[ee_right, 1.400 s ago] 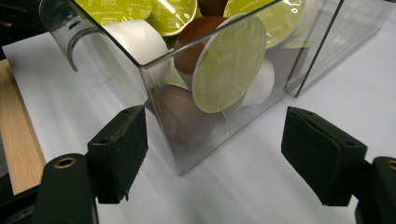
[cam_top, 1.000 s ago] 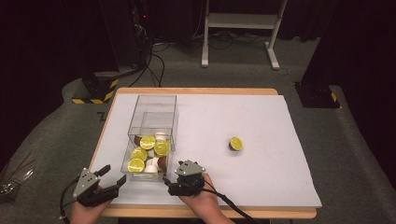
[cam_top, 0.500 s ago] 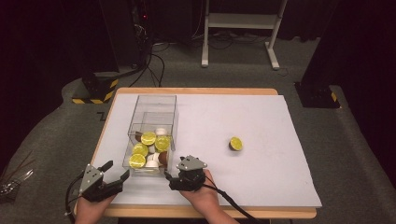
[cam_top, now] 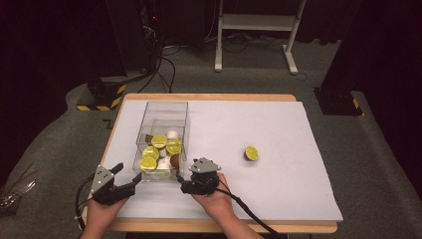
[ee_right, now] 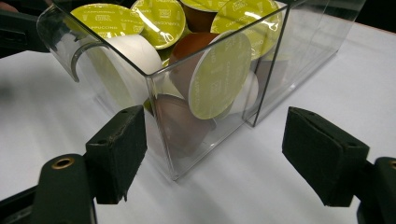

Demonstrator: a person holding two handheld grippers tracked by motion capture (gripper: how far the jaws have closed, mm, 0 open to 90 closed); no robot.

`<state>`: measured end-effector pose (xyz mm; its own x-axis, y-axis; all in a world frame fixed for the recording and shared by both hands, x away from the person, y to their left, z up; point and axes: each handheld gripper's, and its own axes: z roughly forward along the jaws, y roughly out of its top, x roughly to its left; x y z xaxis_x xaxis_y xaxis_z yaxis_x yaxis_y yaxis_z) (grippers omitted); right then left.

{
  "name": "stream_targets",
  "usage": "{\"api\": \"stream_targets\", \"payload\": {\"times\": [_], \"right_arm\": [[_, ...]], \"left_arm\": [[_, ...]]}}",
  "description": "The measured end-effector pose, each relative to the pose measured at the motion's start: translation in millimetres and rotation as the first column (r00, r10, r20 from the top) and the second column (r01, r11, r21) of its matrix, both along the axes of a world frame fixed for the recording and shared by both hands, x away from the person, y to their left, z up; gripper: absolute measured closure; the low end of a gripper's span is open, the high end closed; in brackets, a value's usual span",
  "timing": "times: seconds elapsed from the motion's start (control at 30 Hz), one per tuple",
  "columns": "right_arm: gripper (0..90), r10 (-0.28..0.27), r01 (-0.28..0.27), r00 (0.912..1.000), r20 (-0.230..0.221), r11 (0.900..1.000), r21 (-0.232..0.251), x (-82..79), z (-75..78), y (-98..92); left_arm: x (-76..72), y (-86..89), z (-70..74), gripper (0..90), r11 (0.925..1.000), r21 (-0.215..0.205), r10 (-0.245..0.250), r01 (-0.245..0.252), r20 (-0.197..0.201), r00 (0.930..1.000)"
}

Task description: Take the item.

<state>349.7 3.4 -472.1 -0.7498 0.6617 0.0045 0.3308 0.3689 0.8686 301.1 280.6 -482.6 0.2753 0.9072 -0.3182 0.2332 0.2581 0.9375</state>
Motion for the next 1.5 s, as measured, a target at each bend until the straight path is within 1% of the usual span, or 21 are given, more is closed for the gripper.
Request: {"api": "stream_targets", "payload": {"times": [0.03, 0.13, 0.27, 0.3, 0.33, 0.47, 0.5, 0.53, 0.6, 0.7, 0.73, 0.77, 0.8, 0.83, 0.9, 1.0, 1.27, 1.33, 1.37, 1.43, 1.5], "right_arm": [[22.1, -0.004, 0.004, 1.0000, -0.004, 1.000, 0.004, 1.3, -0.1, -0.1], [22.0, -0.008, 0.008, 1.0000, -0.004, 1.000, 0.006, 4.0, -0.5, -0.3], [21.5, -0.023, 0.023, 0.9997, -0.003, 1.000, -0.005, 10.2, -2.1, -1.3], [21.5, -0.027, 0.027, 0.9996, 0.000, 1.000, -0.009, 11.1, -2.2, -1.6], [21.5, -0.031, 0.031, 0.9995, 0.002, 0.999, -0.010, 12.2, -2.3, -1.8], [21.4, -0.043, 0.043, 0.9991, -0.002, 0.999, -0.008, 15.9, -2.7, -2.6], [21.4, -0.046, 0.046, 0.9989, 0.005, 0.999, -0.011, 18.0, -2.7, -3.1], [21.4, -0.053, 0.053, 0.9986, -0.001, 0.999, -0.007, 18.8, -2.8, -3.0], [21.4, -0.056, 0.056, 0.9985, 0.001, 0.998, -0.009, 21.3, -2.8, -3.2], [21.4, -0.069, 0.069, 0.9976, 0.002, 0.998, -0.010, 26.8, -3.1, -2.5], [21.4, -0.073, 0.073, 0.9974, -0.001, 0.997, -0.008, 28.1, -3.1, -2.2], [21.4, -0.073, 0.073, 0.9973, 0.001, 0.997, -0.011, 29.6, -3.0, -2.0], [21.5, -0.075, 0.075, 0.9971, 0.002, 0.997, -0.009, 30.7, -3.0, -1.6], [21.6, -0.078, 0.078, 0.9969, 0.001, 0.997, -0.011, 31.9, -2.9, -1.3], [21.6, -0.081, 0.081, 0.9967, 0.001, 0.997, -0.013, 34.8, -2.8, -0.8], [21.6, -0.086, 0.086, 0.9963, 0.000, 0.996, -0.014, 37.4, -2.3, 0.3], [21.9, -0.102, 0.102, 0.9948, -0.003, 0.995, -0.011, 49.8, -2.6, 3.0], [22.0, -0.108, 0.108, 0.9942, -0.005, 0.994, -0.013, 52.1, -3.0, 3.1], [22.0, -0.111, 0.111, 0.9938, -0.008, 0.994, -0.012, 53.1, -3.3, 3.4], [22.0, -0.111, 0.111, 0.9937, -0.007, 0.994, -0.015, 55.7, -3.9, 3.2], [22.0, -0.115, 0.115, 0.9933, -0.011, 0.993, -0.017, 57.4, -4.3, 3.5]], "left_arm": [[3.7, -1.7, 0.5, 18.6, 1.0000, 0.001, -0.005, 0.005, -0.003, 1.0000], [7.4, -3.4, 0.1, 18.2, 1.0000, 0.005, -0.008, 0.009, -0.001, 1.0000], [15.4, -4.9, -1.8, 16.7, 0.9996, 0.028, -0.006, 0.006, 0.002, 1.0000], [17.1, -5.8, -1.8, 16.3, 0.9999, 0.017, 0.000, 0.000, 0.005, 1.0000], [18.6, -5.2, -1.9, 16.2, 0.9997, 0.024, -0.001, 0.001, 0.005, 1.0000], [24.0, -4.8, -2.0, 16.2, 0.9998, 0.020, 0.001, -0.001, 0.003, 1.0000], [25.7, -4.5, -2.1, 16.2, 0.9997, 0.023, 0.000, -0.001, 0.004, 1.0000], [27.4, -5.3, -2.1, 16.2, 0.9999, 0.010, 0.006, -0.006, 0.005, 1.0000], [29.8, -4.6, -2.4, 16.4, 0.9998, 0.018, 0.004, -0.004, 0.005, 1.0000], [36.2, -5.8, -2.3, 16.9, 0.9998, 0.005, 0.020, -0.020, 0.007, 0.9998], [37.5, -5.3, -2.3, 17.0, 0.9997, 0.013, 0.019, -0.019, 0.004, 0.9998], [39.1, -6.2, -2.2, 17.0, 0.9997, 0.004, 0.025, -0.025, 0.005, 0.9997], [40.3, -5.1, -2.2, 17.0, 0.9996, 0.016, 0.022, -0.022, 0.006, 0.9998], [40.3, -5.1, -2.2, 17.2, 0.9996, 0.016, 0.022, -0.022, 0.006, 0.9998], [44.4, -4.7, -2.0, 17.7, 0.9993, 0.000, 0.036, -0.036, 0.011, 0.9993], [47.1, -3.9, -1.7, 18.3, 0.9992, 0.005, 0.040, -0.040, 0.013, 0.9991], [60.6, -5.2, -1.0, 19.3, 0.9983, -0.024, 0.053, -0.053, 0.005, 0.9986], [63.1, -4.6, -0.8, 19.5, 0.9986, -0.015, 0.050, -0.050, 0.002, 0.9987], [64.4, -5.2, -0.7, 19.7, 0.9983, -0.023, 0.053, -0.053, 0.002, 0.9986], [65.2, -4.6, -0.8, 19.9, 0.9986, -0.015, 0.050, -0.050, 0.000, 0.9987], [68.4, -4.4, -1.7, 19.9, 0.9980, -0.033, 0.055, -0.055, 0.001, 0.9985]]}}
